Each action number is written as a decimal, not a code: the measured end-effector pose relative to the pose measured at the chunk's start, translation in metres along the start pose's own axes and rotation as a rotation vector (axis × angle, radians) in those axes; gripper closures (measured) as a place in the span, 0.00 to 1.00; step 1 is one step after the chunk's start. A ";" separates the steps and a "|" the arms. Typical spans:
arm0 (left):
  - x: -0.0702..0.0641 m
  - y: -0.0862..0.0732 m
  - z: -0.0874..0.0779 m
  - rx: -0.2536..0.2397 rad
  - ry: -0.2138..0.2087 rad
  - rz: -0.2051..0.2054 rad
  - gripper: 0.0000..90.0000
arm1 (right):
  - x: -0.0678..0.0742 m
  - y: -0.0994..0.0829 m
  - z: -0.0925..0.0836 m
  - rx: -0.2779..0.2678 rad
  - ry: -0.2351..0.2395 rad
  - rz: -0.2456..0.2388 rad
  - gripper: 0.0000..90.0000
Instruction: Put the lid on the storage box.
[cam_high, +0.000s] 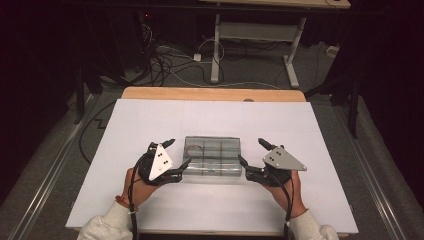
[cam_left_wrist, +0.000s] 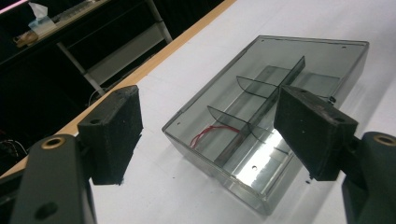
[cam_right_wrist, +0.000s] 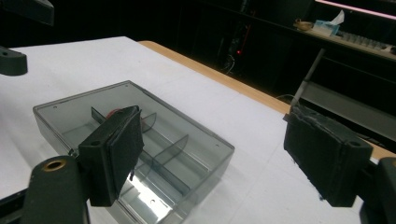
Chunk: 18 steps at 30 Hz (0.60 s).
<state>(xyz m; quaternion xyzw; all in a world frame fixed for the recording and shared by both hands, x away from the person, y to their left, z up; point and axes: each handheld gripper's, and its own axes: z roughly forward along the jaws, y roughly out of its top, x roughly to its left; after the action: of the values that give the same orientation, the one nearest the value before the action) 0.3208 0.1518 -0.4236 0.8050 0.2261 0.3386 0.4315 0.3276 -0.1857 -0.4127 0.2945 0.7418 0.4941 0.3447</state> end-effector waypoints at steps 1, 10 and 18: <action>-0.001 0.000 -0.001 -0.001 -0.003 0.005 0.25 | 0.000 -0.001 -0.002 0.001 0.000 0.001 0.22; -0.006 -0.005 -0.010 -0.003 -0.016 0.028 0.25 | -0.002 -0.007 -0.017 0.000 -0.008 0.000 0.22; -0.005 -0.019 -0.015 0.009 -0.019 0.027 0.19 | -0.002 -0.016 -0.028 0.015 -0.017 -0.025 0.22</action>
<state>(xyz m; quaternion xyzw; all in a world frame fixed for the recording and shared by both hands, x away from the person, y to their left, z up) 0.3049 0.1668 -0.4355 0.8132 0.2123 0.3357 0.4254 0.3050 -0.2079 -0.4195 0.2921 0.7461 0.4817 0.3550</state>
